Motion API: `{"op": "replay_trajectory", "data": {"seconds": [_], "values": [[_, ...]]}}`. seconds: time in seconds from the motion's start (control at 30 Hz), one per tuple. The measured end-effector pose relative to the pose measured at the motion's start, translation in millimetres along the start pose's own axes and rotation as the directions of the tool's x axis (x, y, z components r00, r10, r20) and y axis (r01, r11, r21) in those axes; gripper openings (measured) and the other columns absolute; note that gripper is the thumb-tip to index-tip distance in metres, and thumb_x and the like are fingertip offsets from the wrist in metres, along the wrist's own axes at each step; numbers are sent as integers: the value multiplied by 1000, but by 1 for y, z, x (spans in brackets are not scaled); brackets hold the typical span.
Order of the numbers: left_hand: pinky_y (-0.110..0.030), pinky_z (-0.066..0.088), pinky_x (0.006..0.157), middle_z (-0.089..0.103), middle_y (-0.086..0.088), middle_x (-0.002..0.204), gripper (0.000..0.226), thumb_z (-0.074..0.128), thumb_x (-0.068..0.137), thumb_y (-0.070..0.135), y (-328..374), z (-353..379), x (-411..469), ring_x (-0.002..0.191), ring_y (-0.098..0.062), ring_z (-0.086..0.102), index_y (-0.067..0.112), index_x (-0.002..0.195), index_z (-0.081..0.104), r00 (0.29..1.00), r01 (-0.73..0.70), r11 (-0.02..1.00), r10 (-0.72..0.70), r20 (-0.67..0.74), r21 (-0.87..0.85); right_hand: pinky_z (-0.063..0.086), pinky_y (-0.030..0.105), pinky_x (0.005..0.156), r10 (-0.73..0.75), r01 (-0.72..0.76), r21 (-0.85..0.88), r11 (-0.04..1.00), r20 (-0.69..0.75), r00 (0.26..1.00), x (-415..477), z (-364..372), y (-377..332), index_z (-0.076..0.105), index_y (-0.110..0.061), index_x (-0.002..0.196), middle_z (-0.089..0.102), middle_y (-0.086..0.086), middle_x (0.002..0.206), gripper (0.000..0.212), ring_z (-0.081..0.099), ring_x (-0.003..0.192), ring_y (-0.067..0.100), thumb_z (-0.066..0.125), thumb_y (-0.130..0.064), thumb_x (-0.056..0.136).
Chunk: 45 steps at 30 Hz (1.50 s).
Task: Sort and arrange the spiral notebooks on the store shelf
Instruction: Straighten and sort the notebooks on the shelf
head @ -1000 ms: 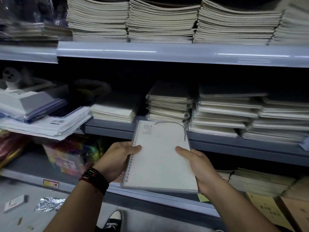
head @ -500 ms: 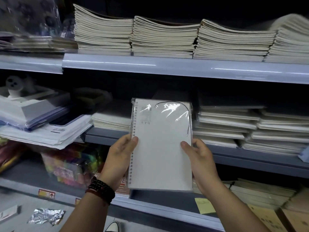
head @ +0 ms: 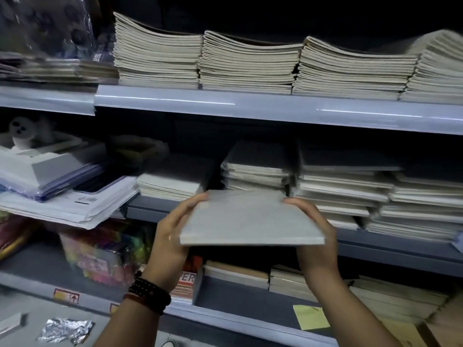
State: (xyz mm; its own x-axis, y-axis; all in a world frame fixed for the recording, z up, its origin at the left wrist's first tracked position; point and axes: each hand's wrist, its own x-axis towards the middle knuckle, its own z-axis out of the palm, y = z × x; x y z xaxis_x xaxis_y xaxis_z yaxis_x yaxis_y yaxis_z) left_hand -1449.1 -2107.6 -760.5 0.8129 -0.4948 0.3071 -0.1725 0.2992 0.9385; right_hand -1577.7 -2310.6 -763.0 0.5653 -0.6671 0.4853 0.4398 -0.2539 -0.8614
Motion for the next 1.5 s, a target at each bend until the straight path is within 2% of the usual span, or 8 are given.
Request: {"op": "replay_trajectory", "data": {"seconds": [0.13, 0.23, 0.4, 0.53, 0.7, 0.93, 1.1, 1.5], "values": [[-41, 50, 87, 70, -7, 126, 35, 51, 98, 31, 7, 1, 0, 110, -26, 68, 15, 124, 70, 977, 206, 938, -211, 14, -279, 55, 32, 84, 64, -65, 25, 998, 44, 997, -2, -2, 5, 72, -14, 114, 67, 6, 120, 36, 67, 107, 24, 71, -20, 79], [-42, 53, 90, 72, -4, 123, 35, 60, 94, 9, 8, -1, 1, 111, -30, 70, 18, 126, 69, 979, 196, 954, -202, 1, -228, 58, 36, 87, 131, -131, 2, 991, 48, 990, -4, 1, 5, 72, -22, 115, 72, -2, 116, 37, 69, 106, 21, 67, 3, 89], [-48, 51, 97, 71, -3, 126, 45, 59, 89, -4, 6, -5, 1, 115, -34, 67, 18, 128, 67, 974, 188, 943, -216, -74, -273, 59, 30, 85, 196, -197, 20, 980, 30, 980, -5, 8, -1, 70, -29, 119, 74, -10, 109, 33, 71, 103, 12, 66, -9, 94], [-54, 52, 95, 71, -9, 125, 60, 63, 84, 1, 2, -12, 1, 112, -36, 68, 26, 138, 55, 978, 144, 926, -188, -95, -348, 53, 58, 96, 454, -468, 161, 869, 118, 883, -4, 13, -2, 70, -31, 118, 75, 5, 111, 22, 70, 104, 30, 55, -29, 101], [-54, 52, 94, 71, -4, 125, 72, 64, 82, 2, -8, -18, 6, 113, -33, 69, 30, 146, 45, 968, 138, 916, -205, -145, -376, 60, 37, 54, 539, -587, -33, 809, 441, 718, -14, 13, -6, 56, -8, 123, 72, 23, 104, 35, 70, 74, 45, 66, -24, 93], [-57, 43, 107, 65, -14, 135, 42, 51, 98, 25, -9, -34, 14, 123, -38, 62, 14, 138, 58, 949, 314, 888, -302, 88, -336, 61, 37, 54, 461, -535, 88, 840, 403, 791, -13, 24, 3, 52, -10, 124, 73, 23, 100, 34, 68, 65, 45, 65, -7, 93], [-38, 61, 65, 70, -22, 120, 35, 59, 96, 22, -12, -52, 10, 89, -42, 70, 10, 128, 60, 820, 526, 851, -510, 260, 10, 61, 36, 54, 444, -504, 116, 856, 336, 831, -4, 31, 9, 52, -14, 127, 72, 26, 100, 38, 68, 65, 46, 66, -7, 92], [-25, 38, 52, 53, -9, 69, 13, 62, 91, 5, -18, -87, 20, 58, -15, 46, 8, 85, 73, 947, 299, 943, -312, -74, -147, 61, 35, 60, 395, -470, 197, 860, 326, 859, 11, 92, 32, 58, -15, 128, 72, 18, 109, 37, 70, 74, 47, 67, -14, 92]]}}
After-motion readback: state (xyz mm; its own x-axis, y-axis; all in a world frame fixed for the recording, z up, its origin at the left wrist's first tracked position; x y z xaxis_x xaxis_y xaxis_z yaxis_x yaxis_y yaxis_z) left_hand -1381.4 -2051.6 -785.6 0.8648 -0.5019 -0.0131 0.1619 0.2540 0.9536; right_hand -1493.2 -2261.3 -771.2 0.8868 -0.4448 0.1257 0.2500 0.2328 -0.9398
